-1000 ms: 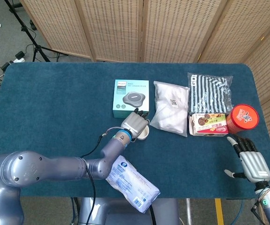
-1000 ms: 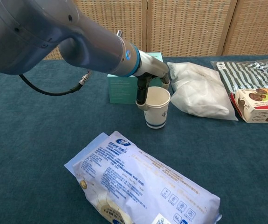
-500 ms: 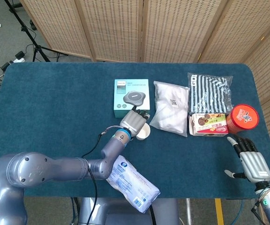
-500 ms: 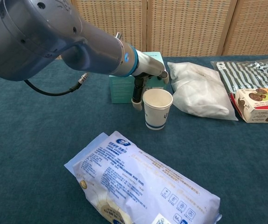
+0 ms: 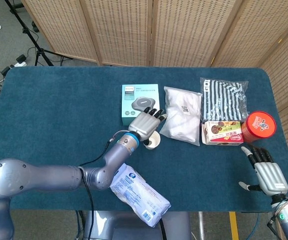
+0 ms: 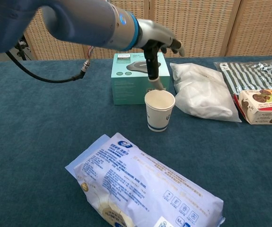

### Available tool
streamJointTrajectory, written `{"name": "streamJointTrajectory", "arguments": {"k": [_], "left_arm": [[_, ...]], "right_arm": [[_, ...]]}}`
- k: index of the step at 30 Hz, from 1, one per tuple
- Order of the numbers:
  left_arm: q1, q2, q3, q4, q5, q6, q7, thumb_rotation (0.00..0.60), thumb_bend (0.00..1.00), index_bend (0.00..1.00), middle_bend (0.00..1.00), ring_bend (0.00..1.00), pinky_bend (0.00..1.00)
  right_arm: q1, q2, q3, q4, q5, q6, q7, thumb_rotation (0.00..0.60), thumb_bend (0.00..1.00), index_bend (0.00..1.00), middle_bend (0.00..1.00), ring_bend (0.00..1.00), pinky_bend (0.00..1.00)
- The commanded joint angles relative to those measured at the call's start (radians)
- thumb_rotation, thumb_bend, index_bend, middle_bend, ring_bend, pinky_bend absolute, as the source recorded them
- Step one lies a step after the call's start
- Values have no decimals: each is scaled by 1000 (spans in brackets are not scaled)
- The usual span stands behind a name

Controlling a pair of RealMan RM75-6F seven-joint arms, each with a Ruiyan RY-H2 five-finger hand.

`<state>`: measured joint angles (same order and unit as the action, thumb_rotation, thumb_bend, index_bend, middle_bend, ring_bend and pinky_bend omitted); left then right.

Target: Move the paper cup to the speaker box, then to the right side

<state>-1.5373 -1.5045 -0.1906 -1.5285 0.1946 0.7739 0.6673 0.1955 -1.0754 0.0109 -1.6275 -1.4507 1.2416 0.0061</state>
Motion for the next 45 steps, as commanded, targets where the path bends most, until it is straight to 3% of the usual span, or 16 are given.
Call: {"name": "streamJointTrajectory", "arguments": {"k": [1,6,9,12,22,28,37,45], "left_arm": [[106,129,-87,-137,148,13,-137,600,217,0,0,0,0],[231,297,-117,-309,276,81,-234,600,217,0,0,0,0],[392,458,-53,-431,387,203,-273,600,217,0,0,0,0],[554,515,27,-476,553,357,-321,600,216,0,0,0,0],[888,518,234,-402,860,589,-432,600,215,0,0,0,0],[1045,429,317,-296,976,676,-447,600,216,0,0,0,0],[1156,305,302,-192,1024,717,-473,600,219,0,0,0,0],[1193,275,277,-138,1023,690,-520,600,219,0,0,0,0]], "right_arm": [[0,-3,-1,-2,0,0,-13,600,105,0,0,0,0],[-2,-6,1,-8,5,5,-32,600,106,0,0,0,0],[-5,-13,4,-8,7,16,-52,600,105,0,0,0,0],[-5,-22,5,-12,11,20,-83,600,106,0,0,0,0],[-2,-59,8,-14,18,26,-169,600,109,0,0,0,0],[-1,-78,17,-9,25,38,-197,600,107,0,0,0,0],[37,-89,36,-52,12,20,-283,600,106,0,0,0,0],[111,-77,81,-163,3,-22,-404,600,127,53,0,0,0]]}}
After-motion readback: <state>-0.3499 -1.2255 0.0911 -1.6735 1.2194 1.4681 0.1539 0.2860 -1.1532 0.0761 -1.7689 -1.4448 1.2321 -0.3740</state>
